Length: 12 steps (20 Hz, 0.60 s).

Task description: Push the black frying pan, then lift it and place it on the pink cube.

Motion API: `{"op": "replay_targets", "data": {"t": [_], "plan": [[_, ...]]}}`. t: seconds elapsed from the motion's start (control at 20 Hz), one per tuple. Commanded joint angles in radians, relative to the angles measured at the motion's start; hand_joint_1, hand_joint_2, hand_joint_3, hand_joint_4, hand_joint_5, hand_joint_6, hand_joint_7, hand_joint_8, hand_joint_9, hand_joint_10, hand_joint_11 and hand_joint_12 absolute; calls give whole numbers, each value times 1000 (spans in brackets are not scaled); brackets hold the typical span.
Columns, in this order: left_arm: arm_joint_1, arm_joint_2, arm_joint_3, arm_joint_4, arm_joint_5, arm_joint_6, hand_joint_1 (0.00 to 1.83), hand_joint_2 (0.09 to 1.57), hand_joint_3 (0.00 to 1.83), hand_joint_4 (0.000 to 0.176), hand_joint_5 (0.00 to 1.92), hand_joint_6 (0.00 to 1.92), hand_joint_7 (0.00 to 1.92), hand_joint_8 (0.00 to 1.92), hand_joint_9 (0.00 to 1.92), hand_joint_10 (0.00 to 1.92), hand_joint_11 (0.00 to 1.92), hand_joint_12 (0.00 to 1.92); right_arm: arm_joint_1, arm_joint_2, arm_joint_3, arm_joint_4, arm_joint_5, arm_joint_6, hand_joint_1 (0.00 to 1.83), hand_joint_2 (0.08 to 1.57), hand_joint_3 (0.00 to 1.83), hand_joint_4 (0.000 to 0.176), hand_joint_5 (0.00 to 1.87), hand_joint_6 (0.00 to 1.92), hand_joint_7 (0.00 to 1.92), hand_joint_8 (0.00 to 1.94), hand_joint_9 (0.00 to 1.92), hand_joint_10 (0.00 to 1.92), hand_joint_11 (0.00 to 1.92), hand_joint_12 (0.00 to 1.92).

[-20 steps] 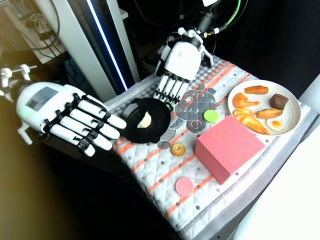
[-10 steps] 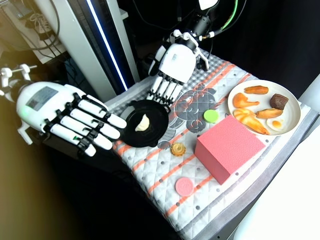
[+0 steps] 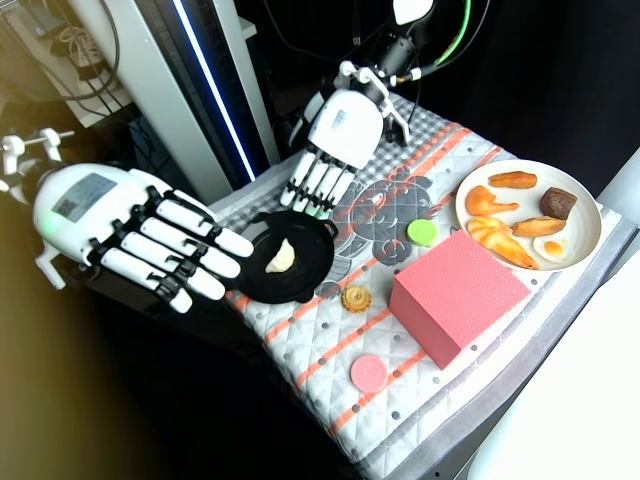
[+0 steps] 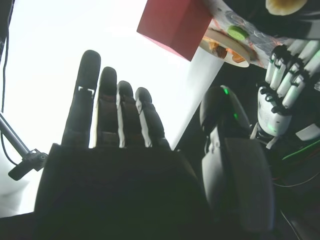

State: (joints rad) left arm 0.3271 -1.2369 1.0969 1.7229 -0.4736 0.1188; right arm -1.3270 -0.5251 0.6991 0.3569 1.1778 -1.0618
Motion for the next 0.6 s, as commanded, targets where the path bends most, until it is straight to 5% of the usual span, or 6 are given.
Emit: {"op": "replay_targets", "data": {"t": [0.0, 0.15, 0.2, 0.35, 0.45, 0.55], "plan": [[-9, -2, -2, -46, -32, -3, 682, 1113, 0, 35, 96, 307, 204, 27, 0, 447, 0, 412, 0, 2, 6, 9, 125, 4, 368, 1304, 0, 0, 0, 0, 34, 3, 0, 474, 0, 1490], [-1, 1, 0, -50, -25, -3, 786, 1074, 0, 21, 166, 270, 293, 27, 71, 490, 0, 856, 0, 1, 6, 10, 125, 4, 365, 1300, 0, 0, 0, 0, 43, 5, 0, 439, 0, 1471], [1, 2, 1, -53, -24, -3, 842, 1071, 0, 17, 213, 304, 349, 44, 64, 643, 0, 1071, -1, 1, 6, 10, 125, 4, 369, 1299, 0, 0, 0, 0, 39, 3, 0, 439, 0, 1471], [2, 5, 1, -59, -28, -4, 744, 1141, 8, 18, 140, 308, 294, 18, 0, 698, 0, 1022, -1, 1, 6, 10, 126, 9, 337, 1300, 0, 0, 0, 0, 45, 5, 0, 456, 0, 1465], [5, 22, -1, -61, -26, -12, 849, 1111, 0, 0, 154, 324, 317, 23, 0, 759, 0, 1003, -2, 1, 6, 10, 126, 10, 376, 1302, 0, 0, 0, 0, 39, 1, 0, 468, 0, 1488], [9, 47, -9, -62, -24, -20, 782, 1223, 11, 0, 94, 708, 354, 55, 48, 798, 0, 1174, -2, 1, 5, 11, 126, 12, 351, 1302, 1, 0, 0, 0, 63, 9, 0, 502, 0, 1491]]}}
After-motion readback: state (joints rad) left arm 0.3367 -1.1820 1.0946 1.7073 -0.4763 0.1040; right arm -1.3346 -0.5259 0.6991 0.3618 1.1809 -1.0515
